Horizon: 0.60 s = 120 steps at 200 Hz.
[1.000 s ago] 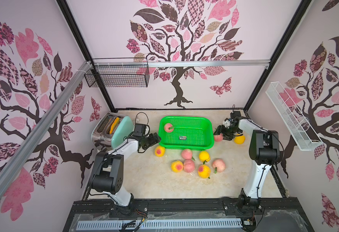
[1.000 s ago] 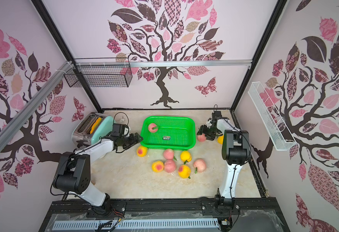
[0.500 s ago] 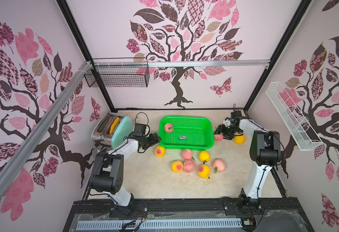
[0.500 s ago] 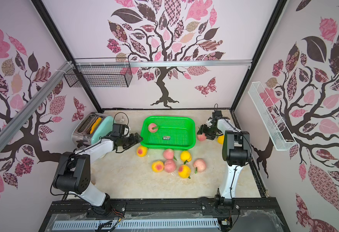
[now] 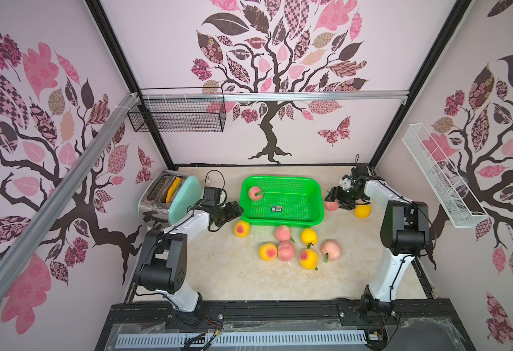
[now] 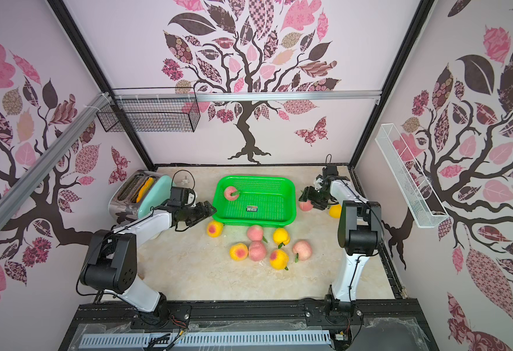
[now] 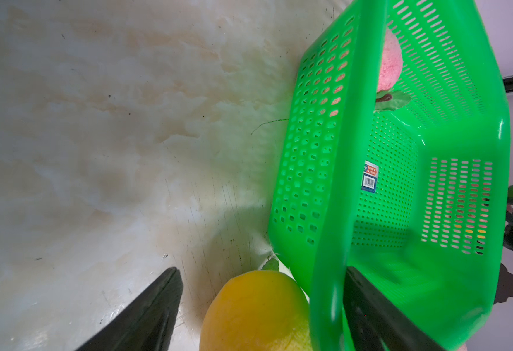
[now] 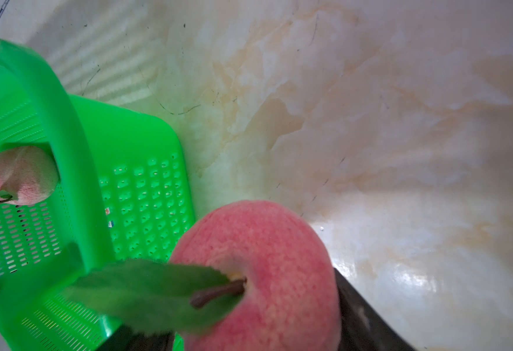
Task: Put the peaches into the basket
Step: Pick up the peach from the center of the board, then place the peach in the basket.
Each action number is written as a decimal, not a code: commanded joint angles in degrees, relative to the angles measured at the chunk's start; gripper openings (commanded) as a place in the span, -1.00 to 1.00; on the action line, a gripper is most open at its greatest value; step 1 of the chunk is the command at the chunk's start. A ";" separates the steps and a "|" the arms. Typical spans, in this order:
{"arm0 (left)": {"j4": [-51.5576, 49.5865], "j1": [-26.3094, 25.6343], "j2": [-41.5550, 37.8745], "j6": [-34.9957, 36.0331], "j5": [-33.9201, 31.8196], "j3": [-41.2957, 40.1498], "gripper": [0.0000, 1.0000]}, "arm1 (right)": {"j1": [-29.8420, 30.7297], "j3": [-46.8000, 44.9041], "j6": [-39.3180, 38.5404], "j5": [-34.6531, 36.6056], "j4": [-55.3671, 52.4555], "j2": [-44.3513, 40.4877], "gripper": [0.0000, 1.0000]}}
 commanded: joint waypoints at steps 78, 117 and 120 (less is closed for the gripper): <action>-1.50 -0.14 -0.31 1.18 -1.05 2.14 0.72 | 0.39 -1.81 0.74 3.33 1.53 -6.05 0.11; -0.95 -0.15 -0.95 0.80 -0.64 1.96 0.72 | 0.46 -3.64 1.65 3.25 3.43 -9.11 0.09; -0.95 -0.13 -0.95 0.75 -0.63 2.01 0.72 | 0.47 -3.55 1.70 3.25 3.36 -9.31 0.10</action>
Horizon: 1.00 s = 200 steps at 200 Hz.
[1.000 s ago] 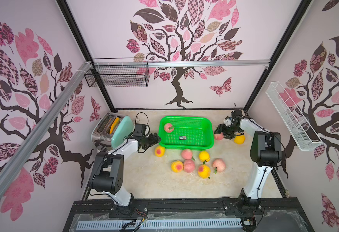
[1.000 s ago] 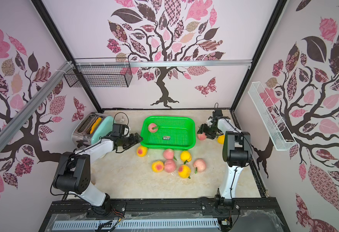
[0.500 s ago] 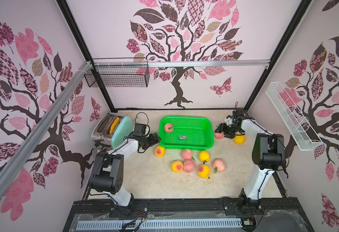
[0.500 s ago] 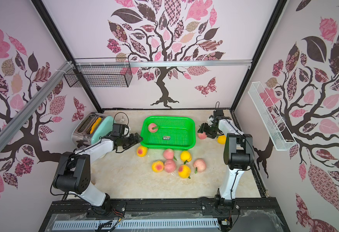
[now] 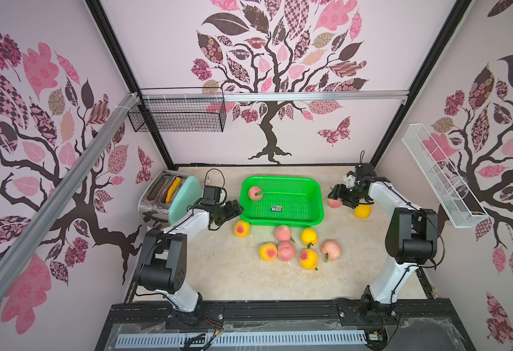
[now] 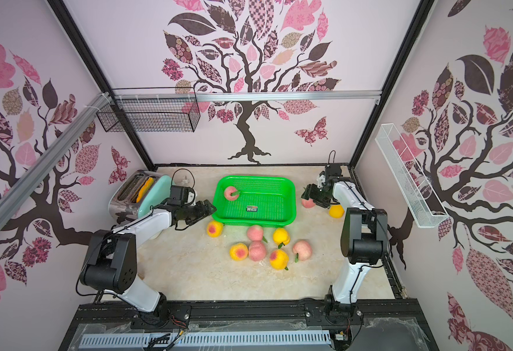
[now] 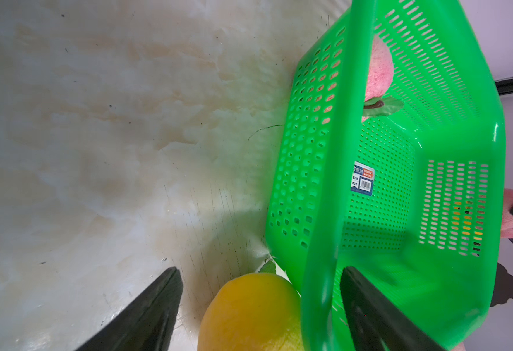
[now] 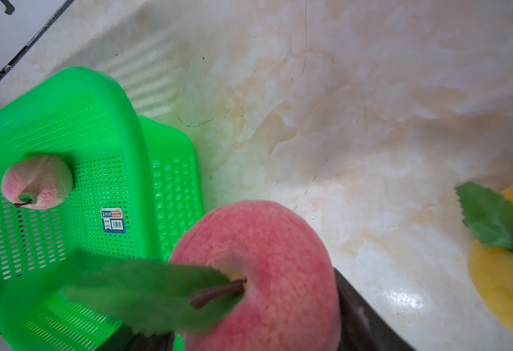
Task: Put the peaches into the basket
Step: Place the peach in the basket.
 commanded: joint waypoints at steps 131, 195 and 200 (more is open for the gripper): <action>4.91 -0.65 -2.98 -2.48 0.16 -1.35 0.72 | 11.21 5.09 4.98 2.29 3.20 -9.42 0.07; 4.62 -0.79 -3.40 -2.36 0.16 -1.56 0.72 | 21.30 17.37 5.06 2.23 1.98 1.64 0.08; 4.77 -0.78 -3.37 -2.50 0.31 -1.68 0.72 | 21.60 18.06 5.19 2.11 2.24 2.60 0.08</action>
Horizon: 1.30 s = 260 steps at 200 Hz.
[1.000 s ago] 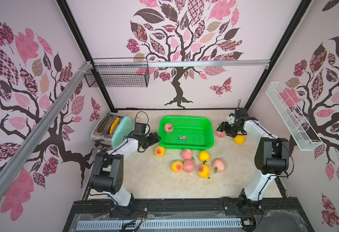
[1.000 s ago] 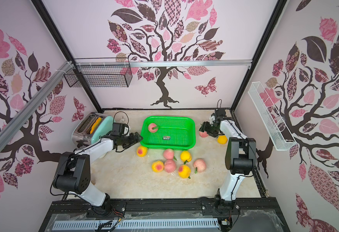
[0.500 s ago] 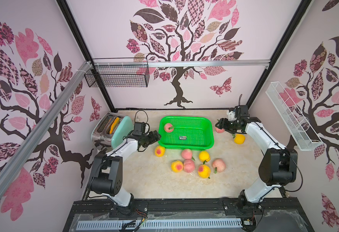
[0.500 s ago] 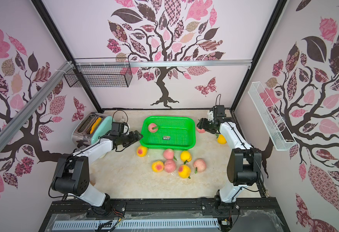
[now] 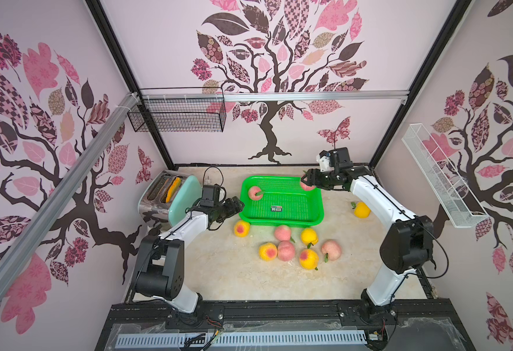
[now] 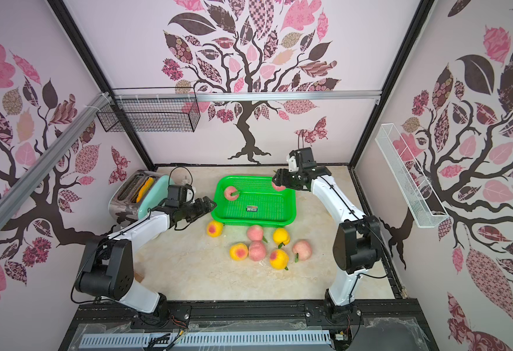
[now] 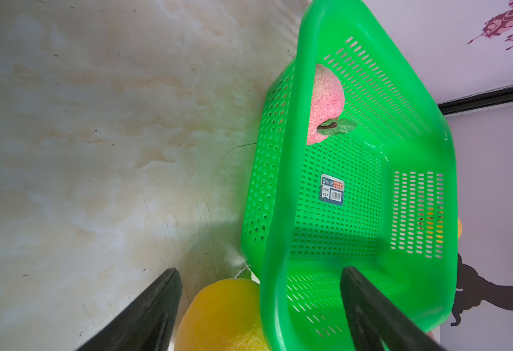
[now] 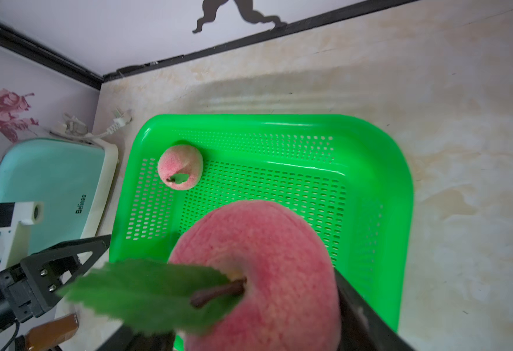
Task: Put the peaches into the basket
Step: Place the peach in the basket.
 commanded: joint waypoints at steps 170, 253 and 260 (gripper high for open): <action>-1.28 -0.52 -1.06 0.41 0.91 -0.80 0.73 | 9.86 30.86 1.72 -2.22 -2.80 33.18 0.09; -0.55 -0.77 -1.59 -0.42 1.70 -1.23 0.73 | 10.31 33.91 1.42 1.07 -3.77 39.07 0.13; -0.81 -0.74 -1.73 -0.28 1.61 -1.03 0.73 | 10.32 33.97 1.30 1.12 -4.08 39.49 0.13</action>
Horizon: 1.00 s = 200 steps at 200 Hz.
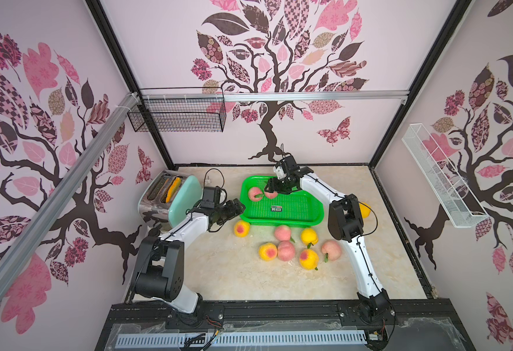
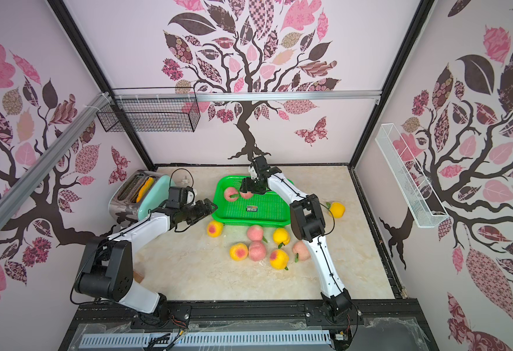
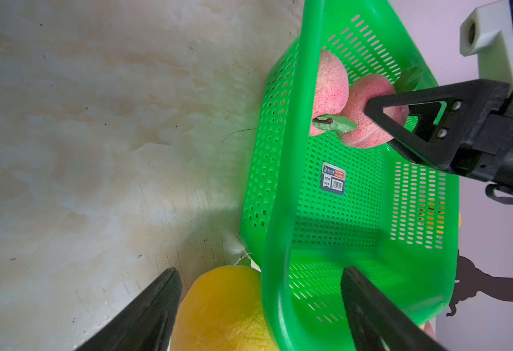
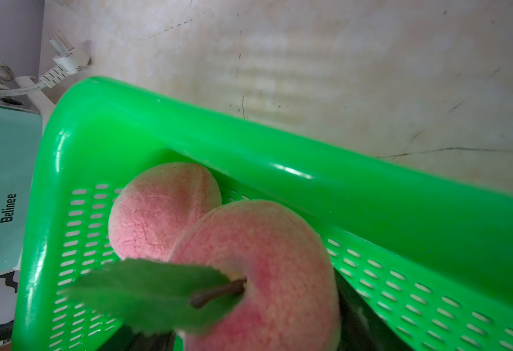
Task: Put the peaches into the basket
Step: Place the peach in the basket.
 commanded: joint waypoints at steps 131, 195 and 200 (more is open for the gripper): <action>-0.80 -0.31 -2.57 0.46 0.43 -0.67 0.73 | 0.04 4.06 -1.63 0.33 -3.52 4.03 0.46; -1.03 -0.29 -3.07 0.73 0.08 -0.65 0.73 | 0.00 4.01 -2.23 0.24 -4.96 3.28 0.60; -1.06 -0.29 -2.99 0.70 0.15 -0.61 0.73 | -0.02 4.06 -2.25 0.24 -4.97 3.18 0.60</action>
